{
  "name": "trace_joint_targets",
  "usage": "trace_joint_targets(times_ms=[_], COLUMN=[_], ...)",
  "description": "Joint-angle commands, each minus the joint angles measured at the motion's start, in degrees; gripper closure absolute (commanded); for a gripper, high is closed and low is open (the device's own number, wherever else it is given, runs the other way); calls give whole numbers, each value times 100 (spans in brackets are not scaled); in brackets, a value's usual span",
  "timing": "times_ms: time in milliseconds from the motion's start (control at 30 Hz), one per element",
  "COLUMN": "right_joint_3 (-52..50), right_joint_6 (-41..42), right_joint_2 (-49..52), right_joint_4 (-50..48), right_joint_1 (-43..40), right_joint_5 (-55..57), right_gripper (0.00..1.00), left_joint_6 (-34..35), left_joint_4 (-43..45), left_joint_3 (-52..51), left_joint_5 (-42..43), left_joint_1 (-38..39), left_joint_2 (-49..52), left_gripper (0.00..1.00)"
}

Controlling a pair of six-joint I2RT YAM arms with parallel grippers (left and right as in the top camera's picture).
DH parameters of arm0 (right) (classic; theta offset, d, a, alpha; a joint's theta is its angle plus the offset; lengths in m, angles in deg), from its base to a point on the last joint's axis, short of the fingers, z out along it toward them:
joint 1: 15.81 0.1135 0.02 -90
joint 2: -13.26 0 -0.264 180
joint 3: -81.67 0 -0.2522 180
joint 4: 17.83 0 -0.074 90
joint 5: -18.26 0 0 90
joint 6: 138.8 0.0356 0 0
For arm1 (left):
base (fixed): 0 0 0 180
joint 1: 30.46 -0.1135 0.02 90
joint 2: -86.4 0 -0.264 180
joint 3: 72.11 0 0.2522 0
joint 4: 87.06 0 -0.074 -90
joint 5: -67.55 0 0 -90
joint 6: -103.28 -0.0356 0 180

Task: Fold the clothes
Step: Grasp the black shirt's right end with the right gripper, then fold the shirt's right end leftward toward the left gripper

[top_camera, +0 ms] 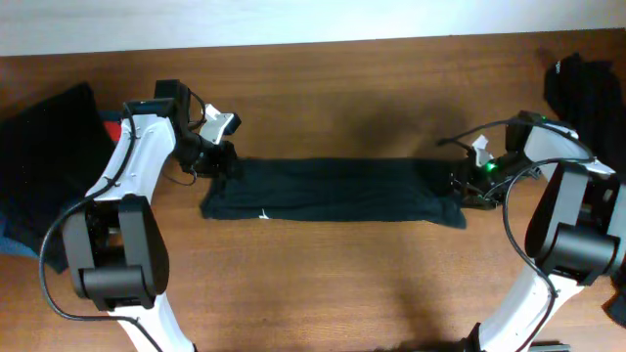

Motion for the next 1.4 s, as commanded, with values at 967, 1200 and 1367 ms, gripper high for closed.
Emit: trace_joint_targets(times_ms=[967, 1200, 1367], right_joint_3=[1694, 1692, 1692], right_joint_6=[-125, 142, 247], right_joint_2=[-138, -138, -136], right_joint_4=[1211, 1287, 990], right_joint_1=[599, 2129, 2861], right_joint_5=[1499, 2312, 2404], right_gripper=[96, 96, 96], left_joint_6=[-7, -9, -9], left_joint_4=[-15, -13, -7], left_joint_3=[-28, -28, -28], left_joint_5=[2, 0, 2], left_joint_1=[-20, -20, -20], left_joint_2=[-118, -118, -118], left_gripper=[81, 81, 81])
